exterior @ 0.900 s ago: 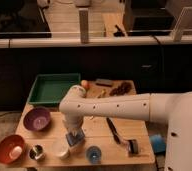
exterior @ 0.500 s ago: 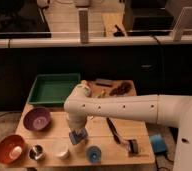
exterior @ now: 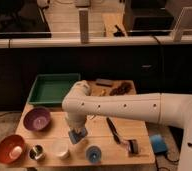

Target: Place sponge in paper cup

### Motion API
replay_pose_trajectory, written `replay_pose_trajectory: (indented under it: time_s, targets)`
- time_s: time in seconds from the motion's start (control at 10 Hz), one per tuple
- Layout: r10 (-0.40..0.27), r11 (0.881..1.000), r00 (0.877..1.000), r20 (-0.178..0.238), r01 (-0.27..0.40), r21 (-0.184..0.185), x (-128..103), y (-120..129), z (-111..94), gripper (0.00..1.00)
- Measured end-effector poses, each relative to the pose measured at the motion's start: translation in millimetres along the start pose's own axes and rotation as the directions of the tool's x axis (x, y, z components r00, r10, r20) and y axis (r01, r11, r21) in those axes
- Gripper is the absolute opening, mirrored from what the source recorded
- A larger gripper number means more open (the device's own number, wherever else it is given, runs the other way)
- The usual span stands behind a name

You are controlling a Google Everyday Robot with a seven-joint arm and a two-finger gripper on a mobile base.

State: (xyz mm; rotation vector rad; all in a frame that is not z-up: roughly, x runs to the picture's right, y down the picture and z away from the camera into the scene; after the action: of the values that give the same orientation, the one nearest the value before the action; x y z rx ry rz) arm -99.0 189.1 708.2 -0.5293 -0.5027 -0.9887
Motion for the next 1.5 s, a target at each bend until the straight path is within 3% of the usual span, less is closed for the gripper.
replay_pose_trajectory:
  time_s: [0.4, 0.9, 1.2, 1.5]
  targets:
    - [0.001, 1.000, 1.000, -0.013, -0.001, -0.002, -5.9, 6.3, -14.9, 0.01]
    - [-0.017, 1.000, 0.999, -0.030, 0.018, 0.021, -21.7, 12.6, -33.2, 0.01]
    - [-0.034, 0.999, 0.999, -0.035, 0.035, 0.033, -30.4, 10.5, -41.8, 0.01]
    - [-0.079, 0.996, 0.997, -0.018, 0.080, 0.038, -37.7, -8.4, -45.0, 0.01]
